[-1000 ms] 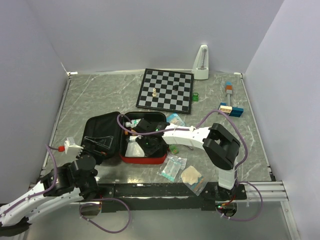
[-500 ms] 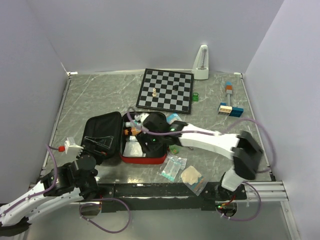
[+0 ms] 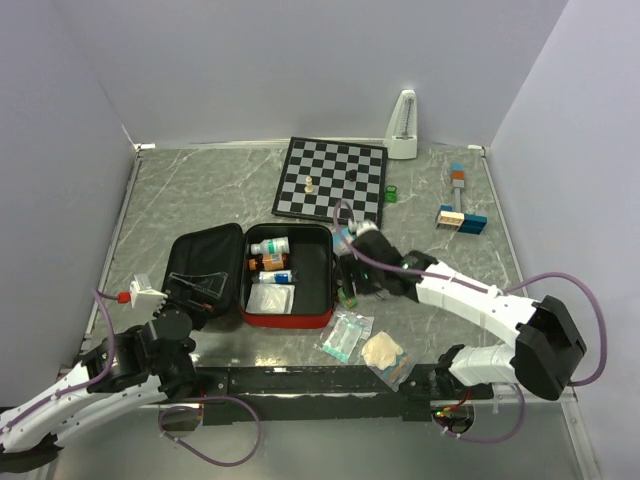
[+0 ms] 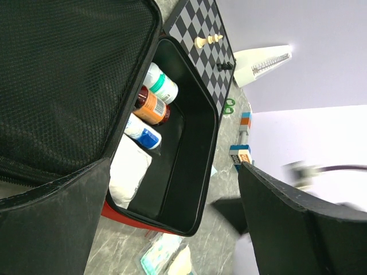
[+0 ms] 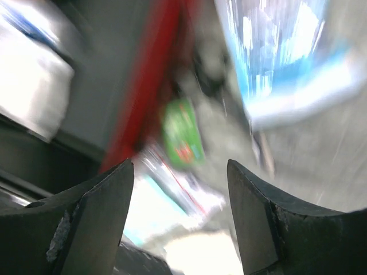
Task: Organize the medicine kit
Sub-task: Pick up the medical item at the center of the board.
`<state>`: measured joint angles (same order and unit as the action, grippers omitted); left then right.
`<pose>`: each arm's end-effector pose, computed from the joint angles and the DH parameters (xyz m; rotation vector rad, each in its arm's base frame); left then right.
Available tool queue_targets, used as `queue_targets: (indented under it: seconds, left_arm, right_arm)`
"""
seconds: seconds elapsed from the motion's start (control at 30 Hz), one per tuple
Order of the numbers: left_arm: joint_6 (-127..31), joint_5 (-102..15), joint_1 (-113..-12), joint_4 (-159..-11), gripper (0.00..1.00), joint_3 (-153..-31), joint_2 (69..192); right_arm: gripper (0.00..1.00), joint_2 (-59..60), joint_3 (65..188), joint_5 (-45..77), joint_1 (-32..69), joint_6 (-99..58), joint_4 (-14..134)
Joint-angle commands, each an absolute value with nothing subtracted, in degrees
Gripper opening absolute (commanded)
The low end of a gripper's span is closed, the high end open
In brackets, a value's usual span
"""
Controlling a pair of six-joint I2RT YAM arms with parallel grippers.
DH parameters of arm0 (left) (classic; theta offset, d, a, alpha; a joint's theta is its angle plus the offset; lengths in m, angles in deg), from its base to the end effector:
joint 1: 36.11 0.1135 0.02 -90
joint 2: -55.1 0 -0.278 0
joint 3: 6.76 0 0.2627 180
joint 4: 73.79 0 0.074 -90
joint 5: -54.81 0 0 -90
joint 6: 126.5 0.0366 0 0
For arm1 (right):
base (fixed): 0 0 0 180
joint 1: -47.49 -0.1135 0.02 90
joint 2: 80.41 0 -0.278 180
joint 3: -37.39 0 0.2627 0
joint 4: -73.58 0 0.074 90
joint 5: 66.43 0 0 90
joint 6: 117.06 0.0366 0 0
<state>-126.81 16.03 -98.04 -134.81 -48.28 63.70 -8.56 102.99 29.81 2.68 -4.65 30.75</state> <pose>0.0492 -0.0317 0.2522 -0.9922 1.7029 -0.8849 0.1921 0.1852 0.2657 -0.4288 2.4231 0.3964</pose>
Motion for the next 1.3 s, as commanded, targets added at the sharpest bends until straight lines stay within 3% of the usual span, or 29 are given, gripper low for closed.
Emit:
queue_targets:
  seconds: [0.0,0.73,0.83,1.0,1.27]
  left_arm:
    - [-126.59,15.88,-98.16,-133.40,0.96,-47.91,63.28]
    - [-125.71,15.35,-98.16,-133.14,0.96,-48.97,65.56]
    - [-126.15,15.26,-98.16,-133.40,0.96,-49.06,66.00]
    - [-125.71,15.00,-98.16,-132.17,0.96,-48.44,66.00]
    - [-126.24,14.73,-98.16,-132.35,0.97,-48.35,66.18]
  right_arm:
    - [0.74,-10.98,94.55,28.49,2.14,2.19,34.70]
    - [0.73,6.07,94.28,30.06,1.97,3.08,43.50]
    - [0.68,5.64,92.61,31.04,2.05,3.96,44.72]
    - [0.50,4.85,91.11,30.86,2.06,4.31,44.90]
    - [0.43,-9.29,90.22,35.69,0.83,4.84,38.94]
